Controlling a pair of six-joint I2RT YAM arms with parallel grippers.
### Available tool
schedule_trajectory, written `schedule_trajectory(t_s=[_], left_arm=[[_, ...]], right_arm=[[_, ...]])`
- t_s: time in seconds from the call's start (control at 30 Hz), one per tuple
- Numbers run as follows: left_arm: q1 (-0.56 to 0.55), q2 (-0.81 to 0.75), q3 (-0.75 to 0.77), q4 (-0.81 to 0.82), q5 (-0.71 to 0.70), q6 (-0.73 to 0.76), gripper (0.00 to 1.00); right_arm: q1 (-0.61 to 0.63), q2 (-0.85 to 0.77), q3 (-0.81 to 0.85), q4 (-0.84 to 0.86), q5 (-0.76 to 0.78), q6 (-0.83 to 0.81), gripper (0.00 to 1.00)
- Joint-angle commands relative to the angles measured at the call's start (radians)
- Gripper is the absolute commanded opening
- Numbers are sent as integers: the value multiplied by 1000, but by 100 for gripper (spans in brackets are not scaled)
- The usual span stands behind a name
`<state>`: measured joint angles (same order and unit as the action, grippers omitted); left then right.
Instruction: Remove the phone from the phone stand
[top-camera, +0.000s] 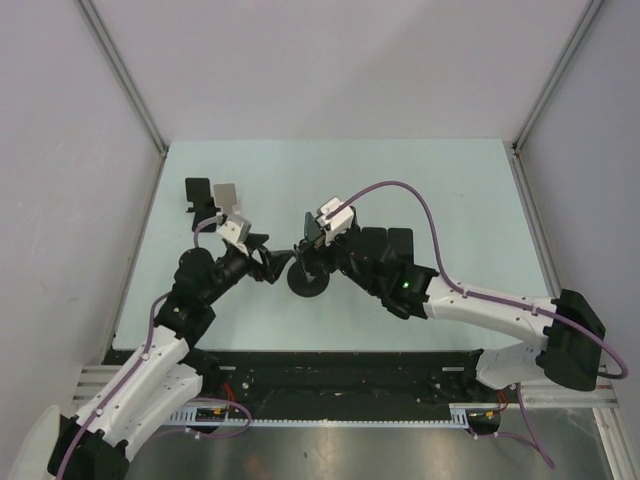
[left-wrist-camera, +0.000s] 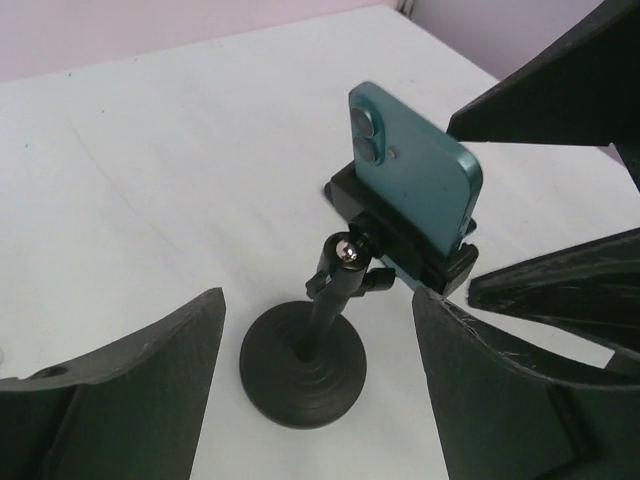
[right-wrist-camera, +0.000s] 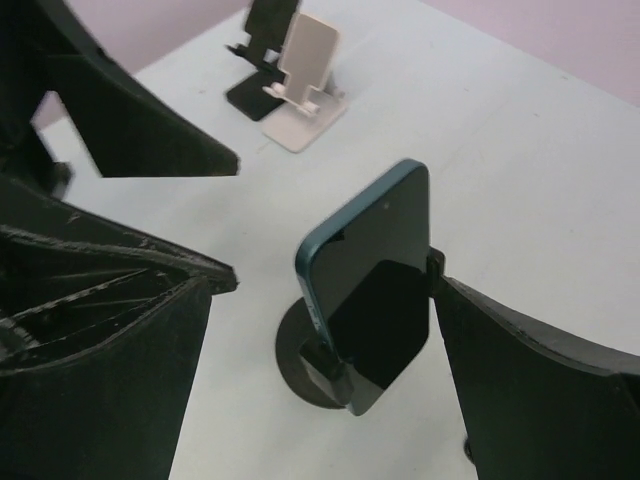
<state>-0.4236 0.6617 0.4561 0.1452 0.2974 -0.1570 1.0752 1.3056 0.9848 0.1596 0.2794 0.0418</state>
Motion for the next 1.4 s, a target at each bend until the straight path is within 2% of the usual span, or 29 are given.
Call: schedule_trajectory(t_s=[0.0,0.1,0.2,0.3,0.33,0.5,0.53,0.57,0.8,1.1,1.2,1.23,1.37], left_arm=[[9,12,3,-38,-60,16,81],[9,39,16,-58,-57,22,80],[9,56,30,-59,-34,40,82],[9,78,44,-62,-3,80,83],[9,97,56,-62,24,102,84],[6,173,105,-56,111,154,85],[3,185,125,-53,124,154,85],[-6,209,134,-46,128,168,85],[-104,320,170,25,56,172,86],[-169,450,159,148,-96,68,83],[-170,483,147,191,-112,34,77],[-170,499,145,198,-107,24,71],[-172,516,144,211,-89,10,57]], right_arm=[[26,72,48,135,254,-33,100],[28,118,61,152,308,-39,100],[25,149,68,162,328,-39,93],[19,144,71,149,340,-60,71],[9,136,71,130,333,-51,57],[-9,83,71,83,232,-49,19],[-9,75,71,75,216,-49,5],[-15,66,69,70,184,-46,0],[-44,47,69,41,80,-46,0],[-67,50,52,57,21,-10,0],[-77,46,34,75,4,-2,0],[-83,47,29,84,-8,3,0],[-96,52,8,101,-22,10,0]])
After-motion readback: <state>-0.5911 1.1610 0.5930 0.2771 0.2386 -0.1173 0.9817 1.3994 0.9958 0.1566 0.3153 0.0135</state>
